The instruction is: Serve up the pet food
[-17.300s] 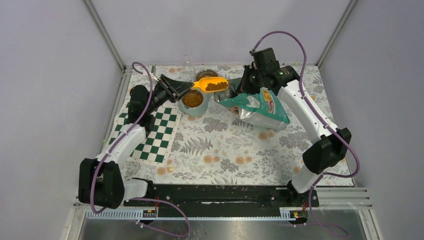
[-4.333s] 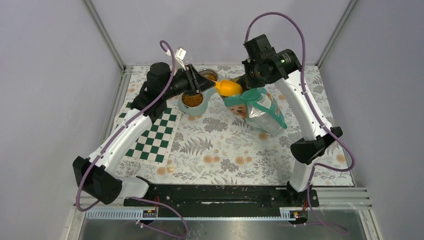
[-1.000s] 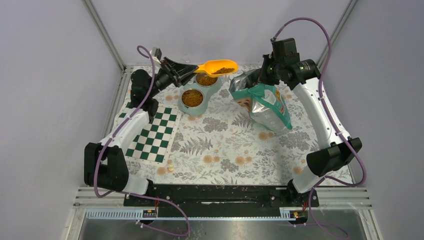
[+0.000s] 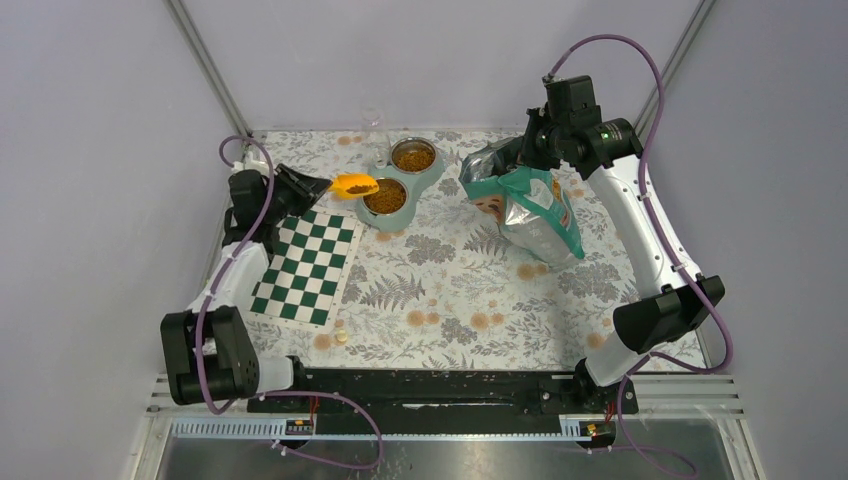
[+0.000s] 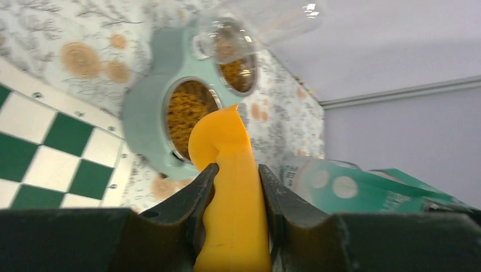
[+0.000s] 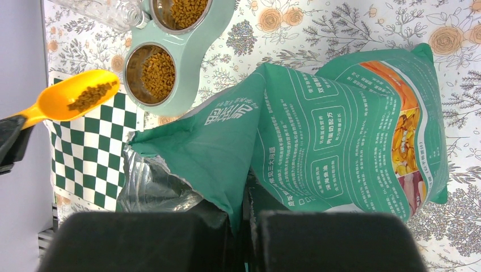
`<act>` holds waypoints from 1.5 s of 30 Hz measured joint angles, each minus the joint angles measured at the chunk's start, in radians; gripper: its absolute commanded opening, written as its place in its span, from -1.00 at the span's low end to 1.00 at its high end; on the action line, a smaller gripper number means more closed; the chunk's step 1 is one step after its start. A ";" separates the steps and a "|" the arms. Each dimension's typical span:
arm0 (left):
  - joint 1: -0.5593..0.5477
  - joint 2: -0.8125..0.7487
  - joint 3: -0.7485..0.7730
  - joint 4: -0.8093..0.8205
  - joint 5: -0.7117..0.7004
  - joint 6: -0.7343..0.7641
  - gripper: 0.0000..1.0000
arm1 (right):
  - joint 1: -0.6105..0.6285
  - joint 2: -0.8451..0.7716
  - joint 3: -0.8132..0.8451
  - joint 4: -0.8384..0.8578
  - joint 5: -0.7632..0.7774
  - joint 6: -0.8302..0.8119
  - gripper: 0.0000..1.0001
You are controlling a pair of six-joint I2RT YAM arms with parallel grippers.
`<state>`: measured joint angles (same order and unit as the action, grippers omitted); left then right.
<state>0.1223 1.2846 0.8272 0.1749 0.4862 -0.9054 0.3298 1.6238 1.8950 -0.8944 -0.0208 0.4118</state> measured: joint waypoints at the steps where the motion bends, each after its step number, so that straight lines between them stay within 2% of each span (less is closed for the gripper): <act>1: 0.000 0.017 0.000 -0.015 -0.016 0.021 -1.00 | 0.000 0.000 0.000 0.000 0.000 0.000 -1.00; 12: -0.086 0.111 0.103 -0.168 -0.194 0.216 -1.00 | -0.003 0.000 0.000 0.001 0.000 0.000 -1.00; 22: -0.160 0.113 0.205 -0.252 -0.334 0.338 -1.00 | -0.004 0.000 0.000 0.001 0.000 0.000 -1.00; 28: -0.200 0.084 0.284 -0.362 -0.351 0.383 -1.00 | -0.004 0.000 0.000 0.001 -0.007 0.000 -1.00; 32: -0.213 0.032 0.344 -0.396 -0.305 0.393 -1.00 | -0.004 0.000 0.000 -0.002 -0.007 0.000 -1.00; 37: -0.230 -0.017 0.424 -0.394 -0.148 0.379 -1.00 | 0.005 0.002 0.027 -0.036 0.014 -0.021 -1.00; 42: -0.272 -0.034 0.436 -0.284 0.022 0.249 -1.00 | 0.041 0.036 0.116 -0.133 0.082 -0.069 -1.00; 45: -0.302 -0.030 0.465 -0.256 0.078 0.163 -1.00 | 0.080 0.077 0.183 -0.197 0.127 -0.103 -1.00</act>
<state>-0.1799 1.2545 1.2922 -0.0807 0.5640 -0.7422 0.4099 1.7004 2.0785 -1.0912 0.1066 0.3084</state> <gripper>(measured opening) 0.286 0.017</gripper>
